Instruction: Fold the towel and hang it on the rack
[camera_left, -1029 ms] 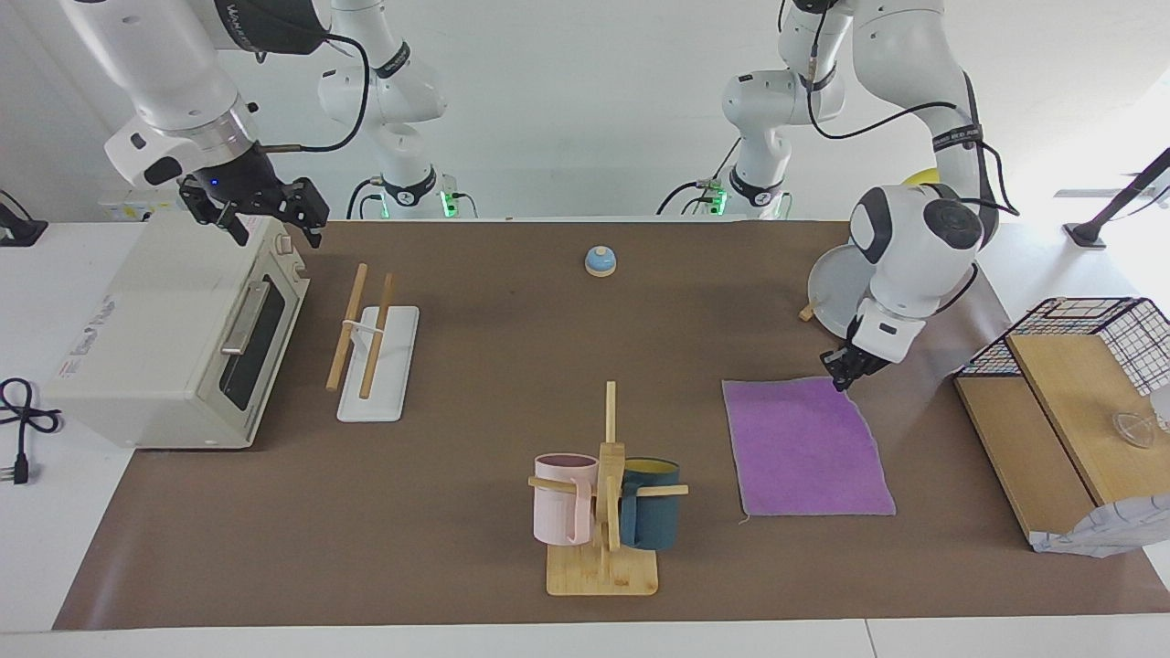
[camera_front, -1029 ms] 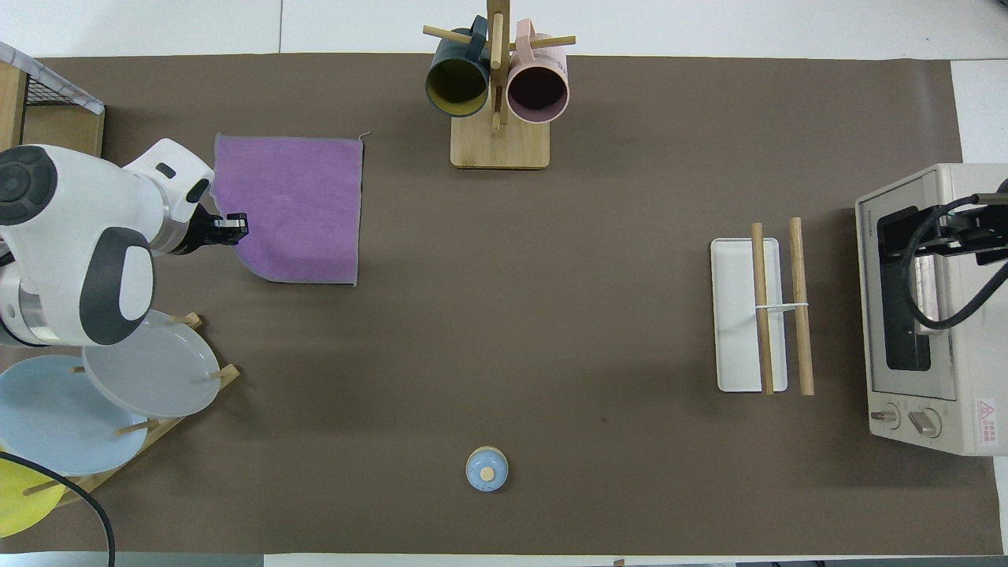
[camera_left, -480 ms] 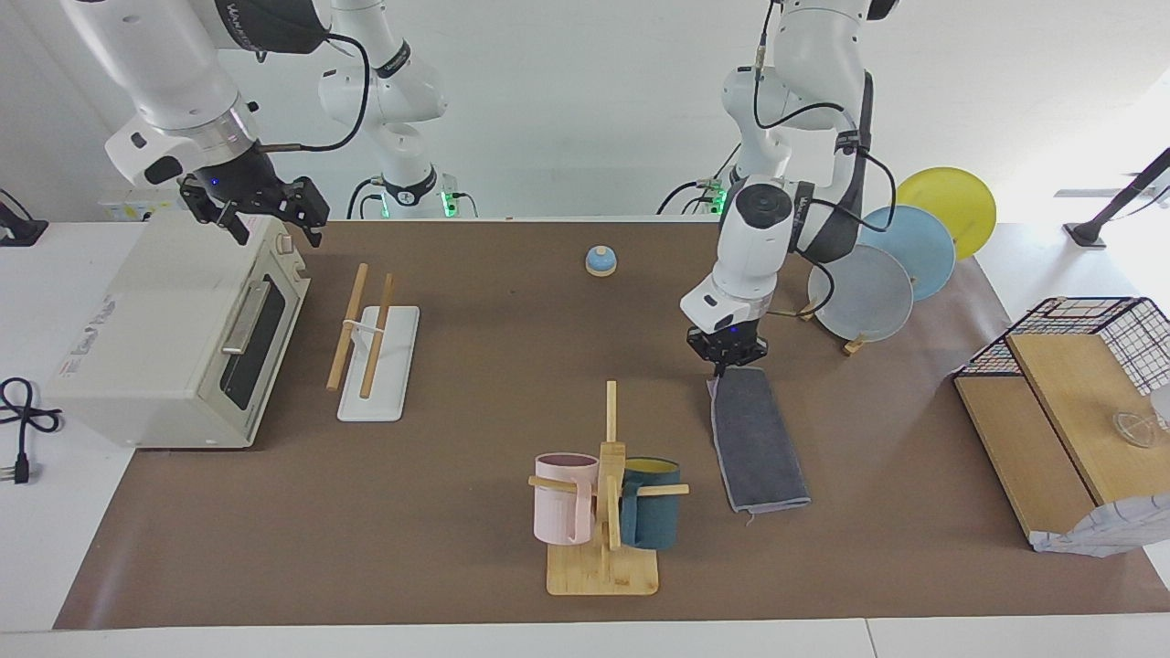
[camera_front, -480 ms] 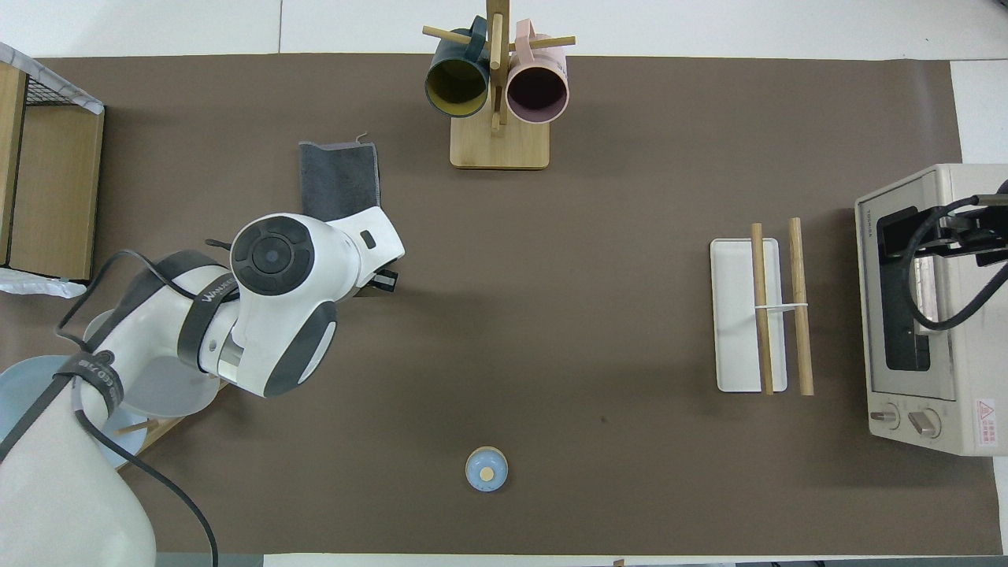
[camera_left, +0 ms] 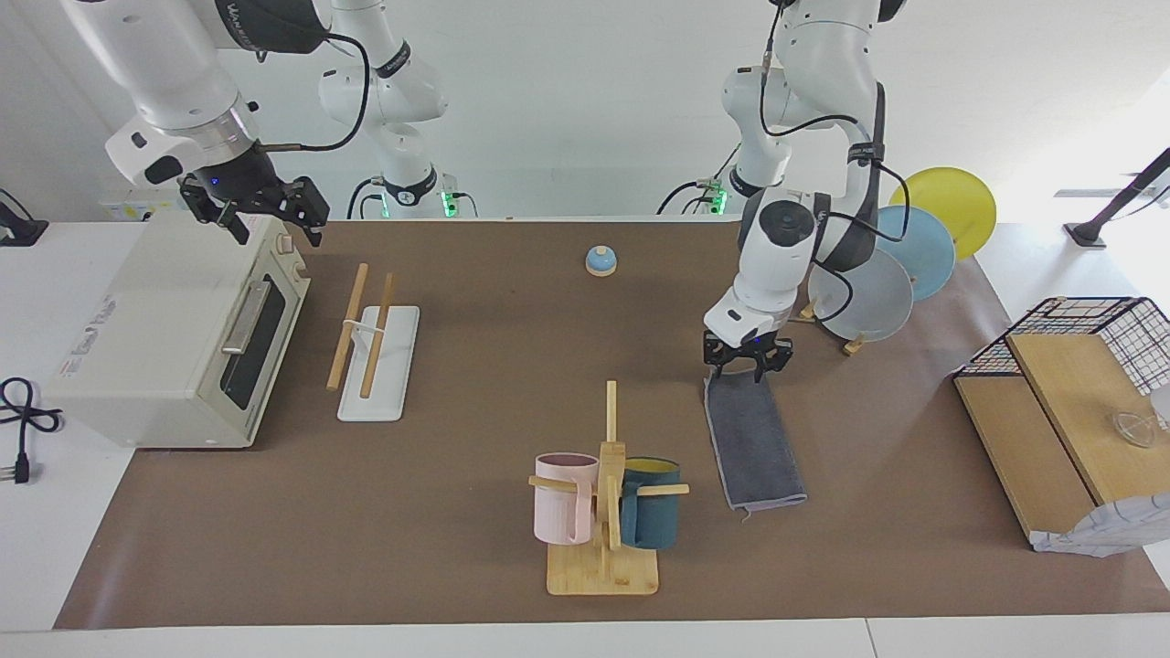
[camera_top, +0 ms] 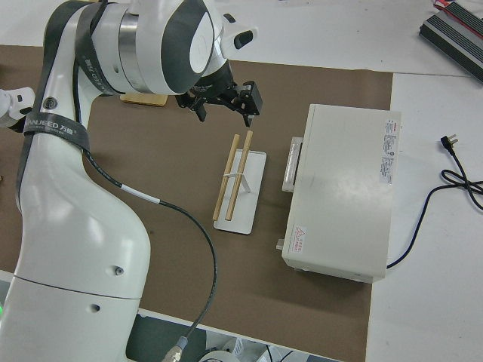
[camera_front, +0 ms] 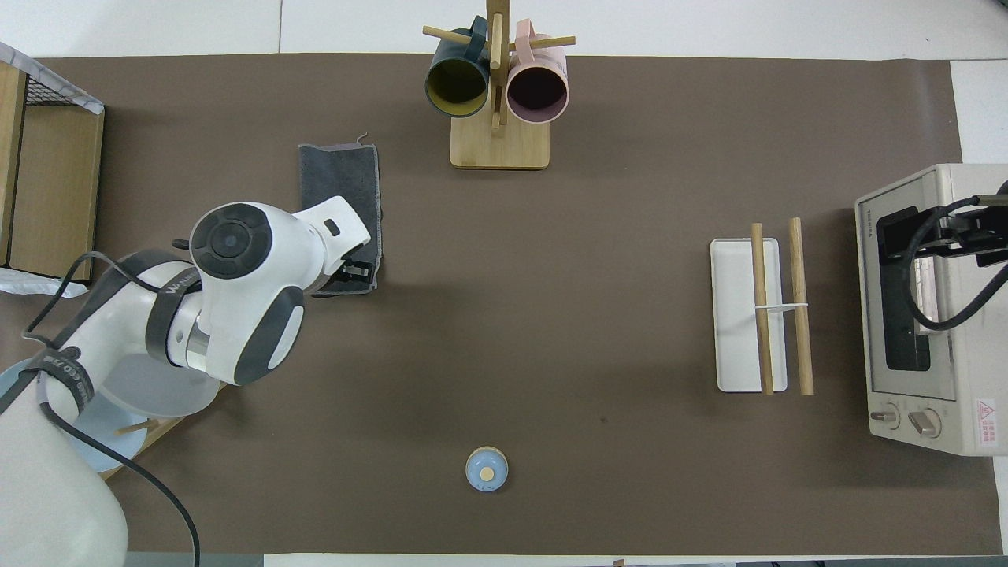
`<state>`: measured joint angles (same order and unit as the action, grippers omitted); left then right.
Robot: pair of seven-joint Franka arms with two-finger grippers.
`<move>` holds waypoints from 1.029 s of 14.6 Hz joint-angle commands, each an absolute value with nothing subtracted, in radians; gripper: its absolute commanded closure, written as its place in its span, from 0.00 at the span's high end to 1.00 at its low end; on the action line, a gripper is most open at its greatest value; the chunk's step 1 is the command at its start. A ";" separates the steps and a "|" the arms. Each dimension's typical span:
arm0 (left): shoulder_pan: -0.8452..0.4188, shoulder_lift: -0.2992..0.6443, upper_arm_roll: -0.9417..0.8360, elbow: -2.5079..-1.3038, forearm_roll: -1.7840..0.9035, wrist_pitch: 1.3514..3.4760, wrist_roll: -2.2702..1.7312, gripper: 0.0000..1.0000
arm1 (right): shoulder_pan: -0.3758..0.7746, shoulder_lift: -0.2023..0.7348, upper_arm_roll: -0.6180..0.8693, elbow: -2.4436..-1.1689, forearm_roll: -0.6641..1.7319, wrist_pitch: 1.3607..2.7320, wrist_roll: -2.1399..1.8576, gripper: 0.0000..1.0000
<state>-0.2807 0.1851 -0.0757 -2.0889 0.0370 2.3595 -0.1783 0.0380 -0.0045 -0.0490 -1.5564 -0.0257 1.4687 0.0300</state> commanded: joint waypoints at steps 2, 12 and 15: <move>-0.172 0.183 -0.078 -2.079 -0.127 2.368 0.001 1.00 | 0.028 -0.025 -0.046 -1.575 -0.011 1.468 0.015 1.00; -0.146 0.301 -0.089 -2.075 -0.299 2.450 0.135 0.99 | 0.028 -0.025 -0.044 -1.575 -0.011 1.470 0.014 1.00; -0.146 0.308 -0.089 -2.065 -0.299 2.441 0.133 0.95 | 0.031 -0.025 -0.044 -1.575 -0.011 1.470 0.012 1.00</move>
<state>-0.1501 0.2971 -0.0863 -2.0795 -0.2765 2.4384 0.1066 0.0379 -0.0049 -0.0489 -1.5566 -0.0256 1.4670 0.0300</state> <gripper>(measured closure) 0.044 0.000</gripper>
